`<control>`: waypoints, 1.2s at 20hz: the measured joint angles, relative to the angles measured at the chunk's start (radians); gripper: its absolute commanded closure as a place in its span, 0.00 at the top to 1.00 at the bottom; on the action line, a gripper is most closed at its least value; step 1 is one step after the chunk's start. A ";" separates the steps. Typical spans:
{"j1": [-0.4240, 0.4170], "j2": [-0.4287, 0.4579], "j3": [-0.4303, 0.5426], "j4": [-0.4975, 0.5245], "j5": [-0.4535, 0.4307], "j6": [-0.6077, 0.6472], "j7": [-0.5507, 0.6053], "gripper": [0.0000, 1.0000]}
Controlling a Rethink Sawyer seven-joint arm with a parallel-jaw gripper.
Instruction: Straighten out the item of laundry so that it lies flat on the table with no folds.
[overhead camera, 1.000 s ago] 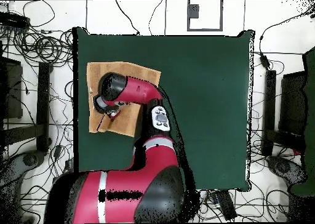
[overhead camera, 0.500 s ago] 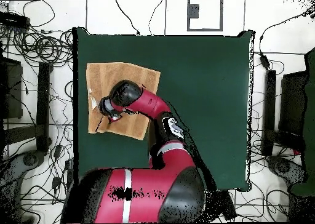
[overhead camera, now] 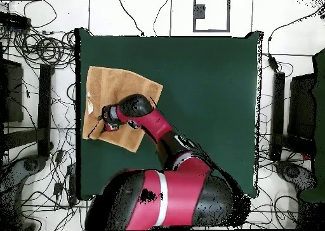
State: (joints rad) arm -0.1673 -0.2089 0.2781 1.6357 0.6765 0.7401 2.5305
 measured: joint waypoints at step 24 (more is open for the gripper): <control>0.088 -0.063 -0.030 0.217 -0.329 -0.128 -0.001 1.00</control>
State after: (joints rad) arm -0.0795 -0.2719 0.2485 1.8528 0.3475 0.6122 2.5297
